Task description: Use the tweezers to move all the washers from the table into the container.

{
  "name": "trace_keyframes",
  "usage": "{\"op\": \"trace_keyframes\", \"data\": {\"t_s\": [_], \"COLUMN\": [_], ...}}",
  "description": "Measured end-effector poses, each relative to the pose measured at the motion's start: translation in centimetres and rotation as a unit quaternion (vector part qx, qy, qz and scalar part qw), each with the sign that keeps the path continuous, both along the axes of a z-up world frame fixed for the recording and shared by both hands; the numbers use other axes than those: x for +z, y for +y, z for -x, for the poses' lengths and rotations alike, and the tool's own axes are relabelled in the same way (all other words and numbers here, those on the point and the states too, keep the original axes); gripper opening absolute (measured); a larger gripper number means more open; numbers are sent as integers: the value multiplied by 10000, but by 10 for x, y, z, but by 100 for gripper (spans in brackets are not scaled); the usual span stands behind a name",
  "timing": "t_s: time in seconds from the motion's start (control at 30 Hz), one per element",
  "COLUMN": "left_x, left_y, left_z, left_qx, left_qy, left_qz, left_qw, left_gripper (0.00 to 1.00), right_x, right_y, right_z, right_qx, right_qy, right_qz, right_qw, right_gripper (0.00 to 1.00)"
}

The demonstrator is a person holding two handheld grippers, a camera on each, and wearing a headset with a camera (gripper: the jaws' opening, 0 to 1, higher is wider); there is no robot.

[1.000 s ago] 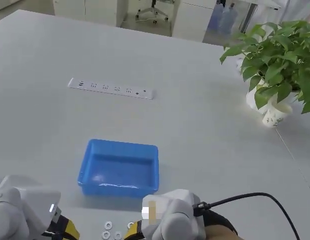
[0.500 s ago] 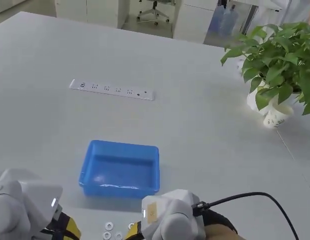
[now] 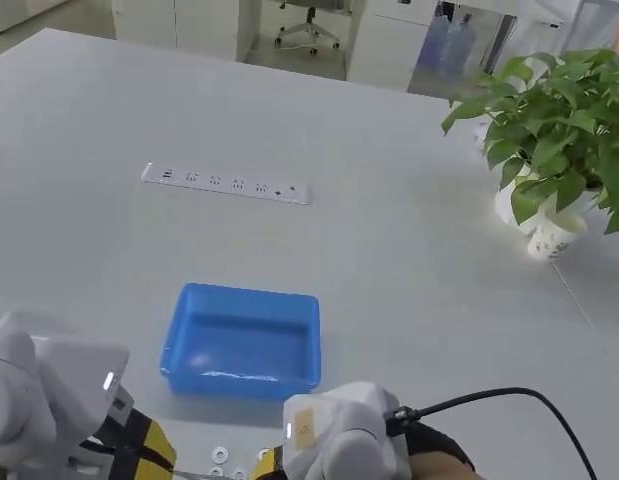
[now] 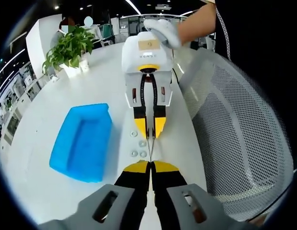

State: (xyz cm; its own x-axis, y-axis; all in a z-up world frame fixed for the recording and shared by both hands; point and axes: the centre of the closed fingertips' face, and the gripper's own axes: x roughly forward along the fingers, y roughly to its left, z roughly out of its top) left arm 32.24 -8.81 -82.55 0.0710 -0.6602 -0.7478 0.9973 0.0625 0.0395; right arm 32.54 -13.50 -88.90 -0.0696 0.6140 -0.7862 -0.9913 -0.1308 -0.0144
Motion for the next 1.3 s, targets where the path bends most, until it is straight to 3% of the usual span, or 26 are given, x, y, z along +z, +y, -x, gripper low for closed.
{"op": "trace_keyframes", "data": {"t_s": [0.4,0.7,1.03,1.3], "left_x": [22,29,39,43], "left_y": [-18,-24,-36,-36], "left_z": [-2,-4,-7,-5], "left_qx": [-251,-312,-353,-396], "left_qy": [-113,-119,-145,-145], "left_qz": [99,158,434,509], "left_qw": [9996,9993,9983,9978], "left_gripper": [5,5,5,9], "right_x": [13,6,10,17], "right_y": [8,4,2,4], "right_z": [1,3,-2,-4], "right_qx": [-11,-6,-168,-221], "right_qy": [35,59,-62,-127], "right_qz": [-217,-32,-208,-443], "right_qw": [9998,10000,9996,9987], "right_gripper": [13,13,10,8]}}
